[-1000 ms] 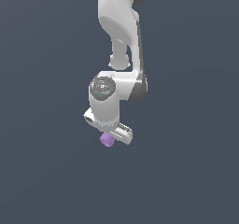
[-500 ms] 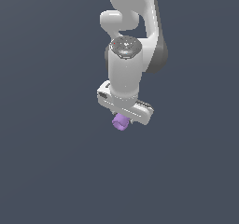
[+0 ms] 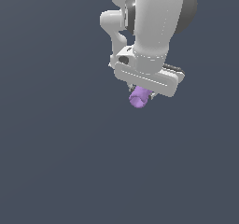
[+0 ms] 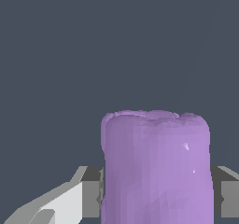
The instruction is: Pick up the object and move it to a goal position.
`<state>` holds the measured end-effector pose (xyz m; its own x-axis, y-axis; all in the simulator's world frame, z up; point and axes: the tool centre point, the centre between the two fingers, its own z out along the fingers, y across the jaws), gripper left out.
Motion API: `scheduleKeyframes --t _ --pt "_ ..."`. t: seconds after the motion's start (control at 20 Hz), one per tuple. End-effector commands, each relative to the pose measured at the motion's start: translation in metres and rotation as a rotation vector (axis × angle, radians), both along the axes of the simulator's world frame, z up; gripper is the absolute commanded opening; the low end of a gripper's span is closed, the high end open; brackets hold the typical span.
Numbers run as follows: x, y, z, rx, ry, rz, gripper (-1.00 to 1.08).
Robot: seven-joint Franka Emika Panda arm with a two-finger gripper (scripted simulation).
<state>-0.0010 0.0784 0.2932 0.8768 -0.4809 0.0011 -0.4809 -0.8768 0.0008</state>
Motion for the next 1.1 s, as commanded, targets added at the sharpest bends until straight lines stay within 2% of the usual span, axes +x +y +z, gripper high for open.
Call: scheduleKeyframes --t 0.0,0.55,1.05 --pt "-0.010 0.016 0.025 -0.001 0.000 0.000 -1.00" --pt "-0.040 0.072 0.111 0.000 0.000 0.000 -1.00" --pt "-0.046 0.087 0.134 0.001 0.001 0.000 -1.00"
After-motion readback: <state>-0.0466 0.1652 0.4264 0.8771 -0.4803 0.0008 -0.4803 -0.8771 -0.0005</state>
